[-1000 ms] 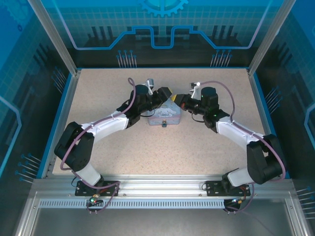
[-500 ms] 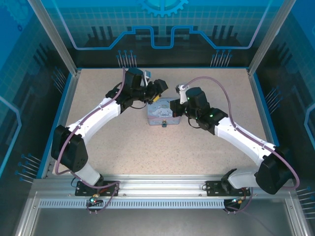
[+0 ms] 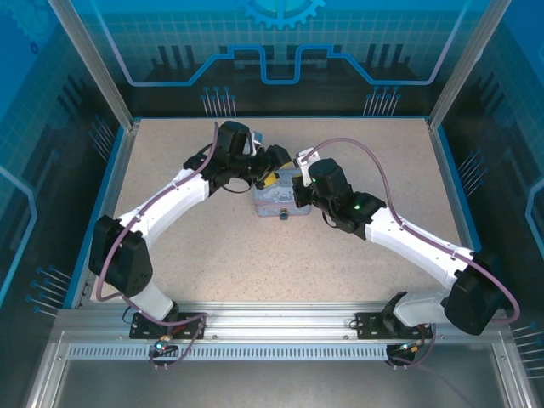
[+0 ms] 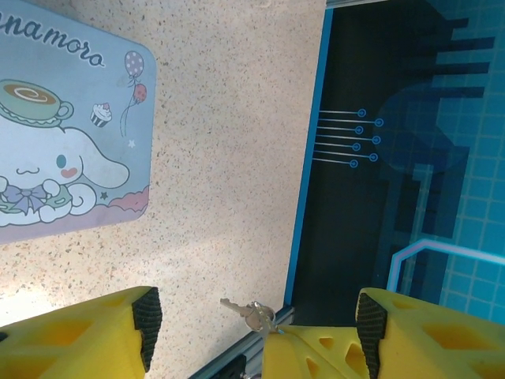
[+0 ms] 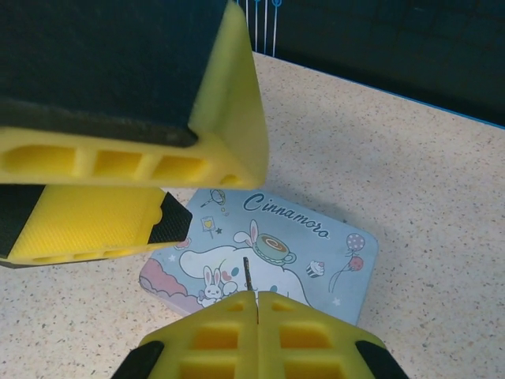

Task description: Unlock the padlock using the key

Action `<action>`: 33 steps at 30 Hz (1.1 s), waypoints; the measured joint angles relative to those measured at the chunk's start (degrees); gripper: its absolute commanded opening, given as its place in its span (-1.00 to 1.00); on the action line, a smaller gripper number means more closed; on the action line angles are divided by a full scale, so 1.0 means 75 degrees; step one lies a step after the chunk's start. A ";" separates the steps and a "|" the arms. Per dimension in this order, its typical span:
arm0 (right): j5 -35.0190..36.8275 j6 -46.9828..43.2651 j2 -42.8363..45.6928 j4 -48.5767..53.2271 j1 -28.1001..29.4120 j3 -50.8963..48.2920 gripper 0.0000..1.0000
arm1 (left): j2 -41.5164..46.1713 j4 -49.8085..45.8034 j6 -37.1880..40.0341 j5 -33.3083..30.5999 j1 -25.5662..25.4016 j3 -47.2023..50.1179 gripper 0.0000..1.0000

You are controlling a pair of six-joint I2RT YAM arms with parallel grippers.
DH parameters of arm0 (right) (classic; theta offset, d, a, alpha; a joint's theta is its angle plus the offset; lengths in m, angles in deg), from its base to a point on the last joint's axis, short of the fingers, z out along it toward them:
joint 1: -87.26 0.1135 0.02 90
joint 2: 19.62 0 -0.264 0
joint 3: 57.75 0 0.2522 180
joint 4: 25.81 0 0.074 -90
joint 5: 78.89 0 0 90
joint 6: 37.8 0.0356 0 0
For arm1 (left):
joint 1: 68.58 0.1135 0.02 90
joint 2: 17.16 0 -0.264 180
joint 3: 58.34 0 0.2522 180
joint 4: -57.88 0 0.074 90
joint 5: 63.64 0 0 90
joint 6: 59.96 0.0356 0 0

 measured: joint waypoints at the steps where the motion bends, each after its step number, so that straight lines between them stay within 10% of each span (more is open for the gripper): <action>1: 0.0017 -0.0015 0.0000 0.0000 0.0006 0.0000 -1.00 | -0.0032 0.0000 -0.0029 0.0012 -0.0015 0.0000 0.31; 33: -0.0041 -0.0370 -0.0032 -0.0114 0.0140 -0.0015 -1.00 | -0.0606 0.0079 -0.0315 0.0064 -0.0289 -0.0105 -0.47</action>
